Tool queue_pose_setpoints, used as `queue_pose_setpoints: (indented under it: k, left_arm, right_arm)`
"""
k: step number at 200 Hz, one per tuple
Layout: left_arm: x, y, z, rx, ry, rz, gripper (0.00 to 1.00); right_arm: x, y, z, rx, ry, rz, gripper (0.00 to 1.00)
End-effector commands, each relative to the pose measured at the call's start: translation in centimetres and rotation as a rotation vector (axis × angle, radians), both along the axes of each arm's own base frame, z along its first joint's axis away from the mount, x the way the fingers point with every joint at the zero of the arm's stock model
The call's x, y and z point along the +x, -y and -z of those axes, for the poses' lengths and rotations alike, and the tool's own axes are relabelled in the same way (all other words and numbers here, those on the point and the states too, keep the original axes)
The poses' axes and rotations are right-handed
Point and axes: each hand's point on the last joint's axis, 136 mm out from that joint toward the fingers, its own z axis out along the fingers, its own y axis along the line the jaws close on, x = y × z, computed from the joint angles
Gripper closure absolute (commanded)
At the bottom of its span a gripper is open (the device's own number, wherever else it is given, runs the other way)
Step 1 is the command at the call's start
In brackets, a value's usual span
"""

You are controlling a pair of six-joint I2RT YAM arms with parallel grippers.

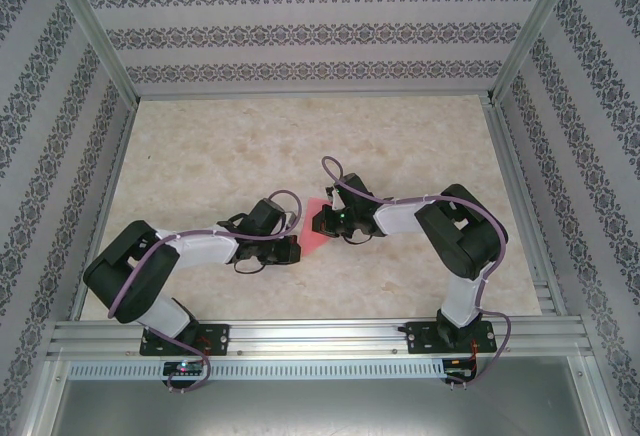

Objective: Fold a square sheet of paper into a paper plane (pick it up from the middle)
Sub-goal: Fourth fold the wing at the center of the table.

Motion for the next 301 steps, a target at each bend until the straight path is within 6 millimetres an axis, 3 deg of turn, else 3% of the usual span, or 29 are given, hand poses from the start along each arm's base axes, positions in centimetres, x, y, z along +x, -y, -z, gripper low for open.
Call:
queue_pose_setpoints:
  k: [1,25,46,104,126,154,191,237,301]
  left_arm:
    - [-1.2,-1.2,1.8,0.074,-0.051,-0.008,1.0]
    - [-1.2,-1.1,1.9,0.07,-0.055,-0.011,1.0]
    - [-1.2,-1.2,1.9,0.07,-0.052,-0.013,1.0]
    - [-1.1,-1.2,1.7,0.069,-0.046,-0.016,1.0]
    - [-1.1,-1.3,1.8,0.073,-0.047,-0.018,1.0]
    - [-1.3,-1.6,1.9,0.085,-0.052,-0.027,1.0]
    - [-1.9,-2.2,2.3,0.111,-0.077,-0.034,1.0]
    - [-3.3,-3.2,3.6,0.146,-0.133,-0.03,1.0]
    - [-3.6,-3.3,3.8,0.14,-0.134,-0.023,1.0]
  right_arm:
    - [0.4,0.1,-0.1,-0.039,0.039,-0.001,1.0]
    - [0.6,-1.0,-3.2,0.025,0.128,-0.044,1.0]
    - [-0.4,-2.2,-4.3,0.059,0.147,-0.087,1.0]
    - [-3.2,-3.4,-1.2,0.046,0.05,-0.109,1.0]
    - [-3.6,-3.7,-0.2,0.032,0.026,-0.12,1.0]
    - [-3.2,-2.6,1.3,-0.019,0.003,-0.096,1.0]
    - [-1.3,-0.3,2.2,-0.071,0.011,-0.048,1.0]
    - [2.8,3.0,2.7,-0.099,0.035,0.037,1.0]
    - [7.9,6.9,2.8,-0.114,0.044,0.162,1.0]
